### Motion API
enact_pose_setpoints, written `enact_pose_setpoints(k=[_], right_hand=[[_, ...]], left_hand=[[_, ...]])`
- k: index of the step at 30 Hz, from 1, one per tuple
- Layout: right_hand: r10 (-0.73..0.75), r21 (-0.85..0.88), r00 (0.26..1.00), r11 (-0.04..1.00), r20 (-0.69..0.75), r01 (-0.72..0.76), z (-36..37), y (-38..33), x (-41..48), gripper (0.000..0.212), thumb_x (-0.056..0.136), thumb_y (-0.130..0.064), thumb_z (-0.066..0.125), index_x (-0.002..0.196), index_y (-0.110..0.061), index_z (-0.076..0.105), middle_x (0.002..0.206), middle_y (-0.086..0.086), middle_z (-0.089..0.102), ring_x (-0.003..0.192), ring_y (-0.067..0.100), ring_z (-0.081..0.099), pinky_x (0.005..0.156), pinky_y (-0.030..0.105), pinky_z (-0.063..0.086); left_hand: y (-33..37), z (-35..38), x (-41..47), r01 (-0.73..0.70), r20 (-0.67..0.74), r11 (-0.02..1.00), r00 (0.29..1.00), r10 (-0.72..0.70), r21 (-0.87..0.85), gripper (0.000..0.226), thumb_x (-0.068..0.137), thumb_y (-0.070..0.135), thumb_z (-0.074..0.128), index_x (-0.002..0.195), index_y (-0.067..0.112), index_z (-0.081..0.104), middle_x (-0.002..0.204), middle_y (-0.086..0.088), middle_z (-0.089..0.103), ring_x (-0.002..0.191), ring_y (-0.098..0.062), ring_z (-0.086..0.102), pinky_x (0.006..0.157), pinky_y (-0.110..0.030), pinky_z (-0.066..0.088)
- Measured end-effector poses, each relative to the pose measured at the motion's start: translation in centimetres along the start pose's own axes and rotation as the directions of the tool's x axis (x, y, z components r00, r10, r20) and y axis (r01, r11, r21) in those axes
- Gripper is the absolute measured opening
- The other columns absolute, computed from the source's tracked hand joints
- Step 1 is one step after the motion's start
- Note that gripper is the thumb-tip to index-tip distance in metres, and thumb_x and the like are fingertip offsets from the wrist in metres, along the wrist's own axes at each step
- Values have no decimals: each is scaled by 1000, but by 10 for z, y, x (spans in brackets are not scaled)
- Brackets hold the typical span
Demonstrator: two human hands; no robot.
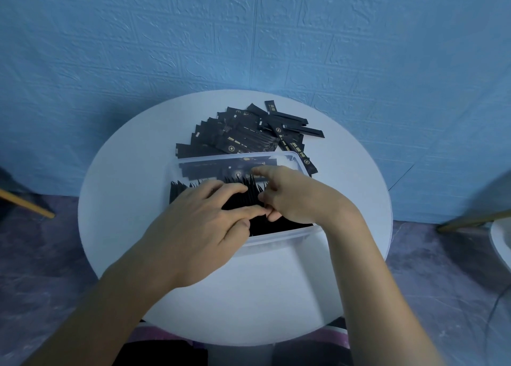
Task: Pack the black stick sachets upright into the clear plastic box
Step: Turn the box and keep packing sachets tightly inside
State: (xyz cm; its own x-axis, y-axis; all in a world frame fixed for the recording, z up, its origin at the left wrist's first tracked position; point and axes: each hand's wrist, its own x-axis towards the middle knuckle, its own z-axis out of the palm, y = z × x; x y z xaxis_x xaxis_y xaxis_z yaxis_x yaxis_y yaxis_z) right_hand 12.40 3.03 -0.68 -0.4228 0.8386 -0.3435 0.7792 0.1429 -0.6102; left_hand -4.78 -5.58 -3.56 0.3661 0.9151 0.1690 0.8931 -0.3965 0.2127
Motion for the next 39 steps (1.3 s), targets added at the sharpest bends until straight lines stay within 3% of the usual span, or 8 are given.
enact_pose_setpoints(k=[6, 10, 14, 18, 21, 25, 34, 39], right_hand=[[-37, -64, 989, 998, -143, 28, 0, 5, 1, 56, 95, -7, 46, 146, -32, 44, 91, 8, 74, 82, 25, 72, 89, 41, 57], [-92, 142, 929, 978, -360, 152, -9, 15, 1, 27, 95, -8, 51, 113, -27, 60, 76, 1, 71, 69, 23, 71, 76, 43, 61], [9, 523, 830, 780, -557, 343, -27, 26, 7, 15, 100, 1, 50, 102, -10, 61, 75, 9, 62, 56, 15, 60, 47, 26, 52], [169, 468, 730, 854, -662, 227, -32, 62, 32, 10, 96, -8, 58, 99, -16, 63, 81, 2, 65, 59, 17, 61, 55, 32, 51], [179, 222, 738, 974, -651, -40, -29, 77, 46, 19, 97, -23, 61, 115, -20, 62, 95, -2, 65, 86, 27, 63, 79, 35, 47], [198, 40, 777, 975, -597, -218, -26, 82, 53, 37, 97, -22, 56, 132, -13, 51, 118, 10, 66, 111, 33, 57, 84, 34, 37], [266, 385, 786, 922, -558, -38, -36, 92, 33, 6, 94, -24, 63, 88, -22, 65, 74, -2, 64, 67, 21, 55, 64, 30, 41], [340, 243, 845, 935, -414, -258, -26, 94, 17, 31, 90, -37, 63, 114, -19, 59, 94, 5, 68, 88, 29, 63, 83, 40, 53]], left_hand=[[-9, -4, 0, -19, 20, 996, 1000, 17, 84, 49, 99, 38, 28, 130, 44, 65, 139, 6, 57, 119, -20, 48, 97, -43, 47], [-9, -4, -1, -10, 41, 997, 999, 7, 72, 52, 99, 42, 22, 134, 46, 61, 145, 8, 53, 125, -18, 45, 100, -42, 43], [-8, -5, -2, 1, 48, 999, 999, -3, 48, 54, 99, 43, 19, 135, 49, 59, 148, 12, 49, 130, -15, 42, 103, -40, 40], [-7, -6, -2, 7, 62, 999, 998, -9, 37, 56, 98, 45, 16, 136, 51, 56, 149, 15, 46, 132, -13, 38, 105, -37, 36], [-7, -7, -2, 3, 61, 999, 998, -6, 34, 57, 98, 46, 15, 137, 51, 56, 150, 14, 45, 132, -12, 37, 105, -37, 35], [-6, -7, -1, 12, 63, 1000, 998, -14, 25, 58, 97, 46, 14, 137, 52, 56, 151, 15, 44, 133, -12, 35, 107, -36, 34], [-8, -6, -2, 13, 58, 999, 998, -15, 33, 56, 97, 46, 15, 135, 52, 56, 150, 16, 45, 133, -12, 36, 107, -37, 35], [-9, -5, -2, 16, 63, 999, 998, -18, 39, 56, 97, 47, 15, 136, 53, 55, 150, 17, 45, 133, -10, 35, 106, -36, 35]])
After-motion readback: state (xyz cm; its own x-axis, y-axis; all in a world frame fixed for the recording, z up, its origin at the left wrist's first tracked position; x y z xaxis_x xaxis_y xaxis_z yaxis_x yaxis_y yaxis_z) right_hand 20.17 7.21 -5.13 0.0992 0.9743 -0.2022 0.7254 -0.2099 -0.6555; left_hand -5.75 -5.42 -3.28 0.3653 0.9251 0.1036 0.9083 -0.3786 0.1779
